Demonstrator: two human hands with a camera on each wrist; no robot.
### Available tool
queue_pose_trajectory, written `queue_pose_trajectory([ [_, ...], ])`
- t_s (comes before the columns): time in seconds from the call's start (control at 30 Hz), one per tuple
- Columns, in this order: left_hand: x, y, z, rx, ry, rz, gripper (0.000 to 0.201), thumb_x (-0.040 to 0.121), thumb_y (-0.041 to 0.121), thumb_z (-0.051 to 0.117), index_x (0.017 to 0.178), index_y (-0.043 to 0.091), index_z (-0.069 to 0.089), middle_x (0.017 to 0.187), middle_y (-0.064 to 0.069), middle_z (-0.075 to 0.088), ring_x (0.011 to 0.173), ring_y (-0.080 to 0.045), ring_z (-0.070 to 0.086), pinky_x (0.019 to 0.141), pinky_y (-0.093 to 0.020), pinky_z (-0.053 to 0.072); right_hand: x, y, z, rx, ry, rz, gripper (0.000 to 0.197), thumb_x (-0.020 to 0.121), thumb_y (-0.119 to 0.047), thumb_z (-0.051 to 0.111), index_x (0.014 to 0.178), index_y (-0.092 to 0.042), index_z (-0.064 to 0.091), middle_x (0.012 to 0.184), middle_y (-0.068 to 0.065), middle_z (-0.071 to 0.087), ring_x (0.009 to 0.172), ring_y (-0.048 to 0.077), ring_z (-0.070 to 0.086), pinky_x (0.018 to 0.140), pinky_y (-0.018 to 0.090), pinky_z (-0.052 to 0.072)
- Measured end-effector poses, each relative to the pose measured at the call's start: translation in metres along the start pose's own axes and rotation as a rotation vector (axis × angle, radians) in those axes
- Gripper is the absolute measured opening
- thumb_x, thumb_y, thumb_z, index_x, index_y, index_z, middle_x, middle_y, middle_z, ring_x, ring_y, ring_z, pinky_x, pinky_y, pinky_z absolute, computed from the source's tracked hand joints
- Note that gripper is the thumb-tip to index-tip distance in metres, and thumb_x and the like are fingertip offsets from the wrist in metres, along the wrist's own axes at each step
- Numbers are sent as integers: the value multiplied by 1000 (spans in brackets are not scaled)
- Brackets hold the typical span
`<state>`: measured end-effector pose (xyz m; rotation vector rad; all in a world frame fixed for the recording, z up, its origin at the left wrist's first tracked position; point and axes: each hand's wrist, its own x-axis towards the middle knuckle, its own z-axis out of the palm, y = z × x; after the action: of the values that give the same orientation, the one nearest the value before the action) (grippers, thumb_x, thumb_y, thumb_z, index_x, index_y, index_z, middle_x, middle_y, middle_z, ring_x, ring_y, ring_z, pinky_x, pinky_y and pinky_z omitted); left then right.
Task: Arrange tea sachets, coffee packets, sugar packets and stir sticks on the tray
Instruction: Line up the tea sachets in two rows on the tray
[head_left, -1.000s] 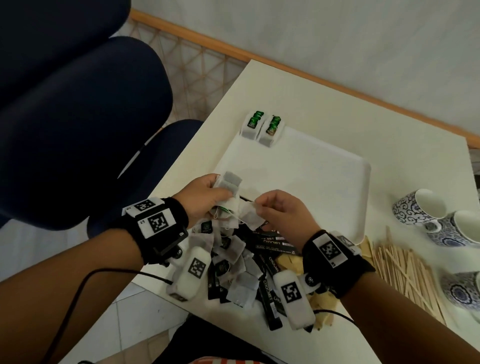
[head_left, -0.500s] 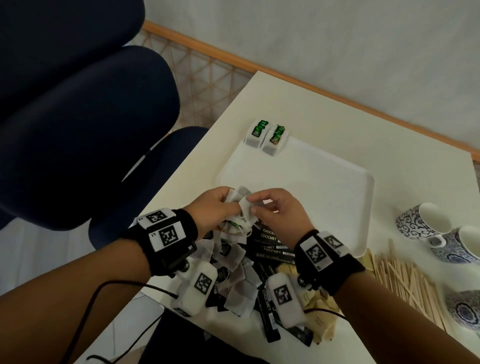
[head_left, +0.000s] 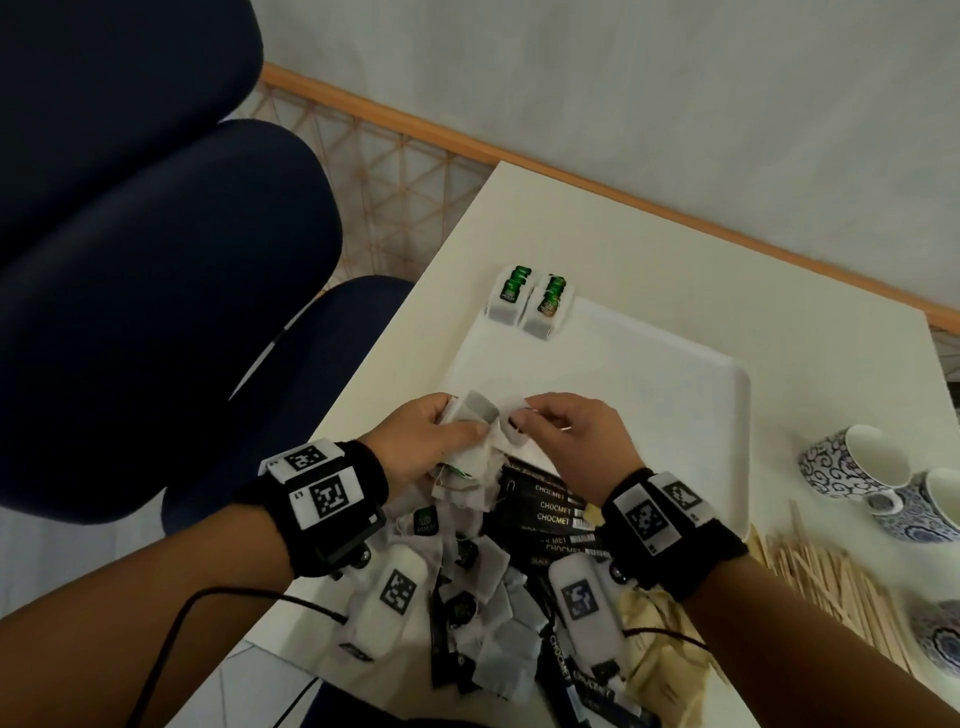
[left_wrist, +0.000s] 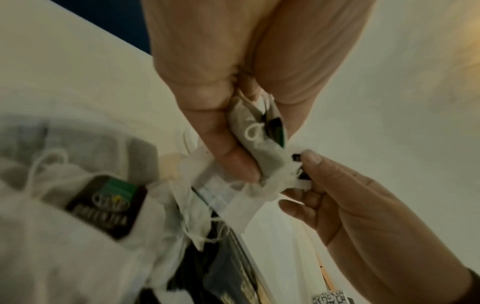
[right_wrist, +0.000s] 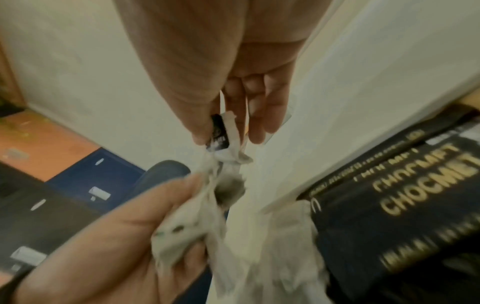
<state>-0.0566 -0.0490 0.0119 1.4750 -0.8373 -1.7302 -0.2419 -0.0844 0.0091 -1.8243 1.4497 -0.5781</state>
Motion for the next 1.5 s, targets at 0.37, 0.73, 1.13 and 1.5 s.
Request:
queue_pose_trajectory([
  [0.37, 39, 23, -19, 38, 17, 11, 6, 93, 15, 57, 98, 15, 61, 90, -5, 65, 75, -19, 63, 60, -30, 55, 60, 9, -37, -184, -34, 52, 14, 88, -22, 64, 93, -30, 73, 89, -11, 65, 77, 0, 56, 69, 11, 41],
  [0.73, 92, 48, -38, -57, 50, 1, 8, 94, 12, 54, 94, 15, 60, 88, -3, 65, 76, -18, 63, 68, -36, 56, 149, 11, -31, -372, -149, 127, 25, 91, -16, 56, 104, -31, 71, 110, -5, 67, 97, 13, 58, 82, 22, 43],
  [1.13, 121, 49, -33, -93, 6, -12, 9, 96, 11, 52, 96, 15, 60, 90, -3, 66, 76, -17, 65, 59, -32, 56, 190, 22, -37, -392, -107, 148, 27, 91, -11, 52, 105, -25, 70, 87, -8, 61, 92, 15, 58, 79, 22, 43],
  [1.5, 120, 53, -21, -72, -37, -35, 6, 95, 14, 55, 98, 14, 60, 92, -5, 66, 79, -19, 66, 65, -35, 59, 183, 26, -44, -319, 32, 35, 20, 90, -21, 60, 106, -28, 68, 107, -5, 60, 82, 9, 54, 76, 21, 39],
])
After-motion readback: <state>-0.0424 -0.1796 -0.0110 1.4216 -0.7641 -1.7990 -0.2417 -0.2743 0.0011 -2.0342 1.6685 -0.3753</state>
